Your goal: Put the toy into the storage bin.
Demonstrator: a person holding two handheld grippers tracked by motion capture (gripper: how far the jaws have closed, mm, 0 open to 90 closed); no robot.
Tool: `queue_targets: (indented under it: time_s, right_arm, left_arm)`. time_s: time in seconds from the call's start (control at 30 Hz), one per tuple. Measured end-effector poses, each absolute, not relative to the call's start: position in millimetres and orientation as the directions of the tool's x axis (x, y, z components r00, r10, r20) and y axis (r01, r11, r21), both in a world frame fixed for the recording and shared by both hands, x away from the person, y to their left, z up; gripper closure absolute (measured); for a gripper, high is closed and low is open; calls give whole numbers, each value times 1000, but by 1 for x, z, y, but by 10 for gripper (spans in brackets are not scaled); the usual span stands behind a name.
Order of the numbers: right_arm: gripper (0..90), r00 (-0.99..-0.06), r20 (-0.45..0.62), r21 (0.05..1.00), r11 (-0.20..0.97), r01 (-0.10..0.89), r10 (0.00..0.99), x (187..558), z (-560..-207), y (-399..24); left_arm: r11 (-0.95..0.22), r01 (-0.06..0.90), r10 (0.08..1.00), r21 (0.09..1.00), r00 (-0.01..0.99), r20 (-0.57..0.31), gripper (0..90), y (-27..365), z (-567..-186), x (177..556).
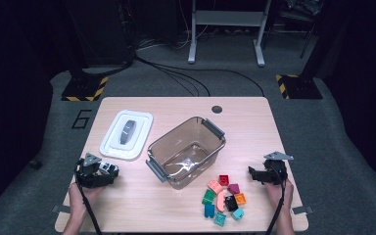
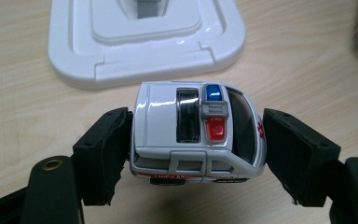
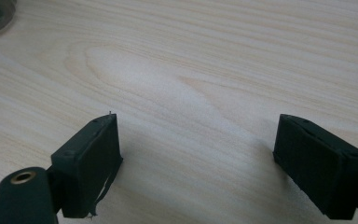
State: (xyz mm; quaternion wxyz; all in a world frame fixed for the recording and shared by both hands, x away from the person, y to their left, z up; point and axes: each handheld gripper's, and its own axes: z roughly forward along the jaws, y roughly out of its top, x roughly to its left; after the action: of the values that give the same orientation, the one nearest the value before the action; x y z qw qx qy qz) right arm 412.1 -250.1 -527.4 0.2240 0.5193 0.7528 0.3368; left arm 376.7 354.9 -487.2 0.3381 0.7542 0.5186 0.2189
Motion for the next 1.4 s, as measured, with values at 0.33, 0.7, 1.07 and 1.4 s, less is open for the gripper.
queue_targets:
  time_s: [0.33,0.7,1.07,1.4]
  right_arm:
    - [136,-360,13,740,234,631,933,412,-527,-250]
    - [136,-360,13,740,234,631,933,412,-527,-250]
    - [136,-360,13,740,234,631,933,412,-527,-250]
    - [136,-361,12,740,235,631,933,412,-527,-250]
  left_arm:
    - [-262,615,908,744,417,-24,256,342,-462,385]
    - [-258,606,898,753,437,-44,256,340,-442,397]
    - [-289,576,878,765,479,-29,256,331,-416,410]
    - [-326,542,849,775,528,-12,256,313,-392,422]
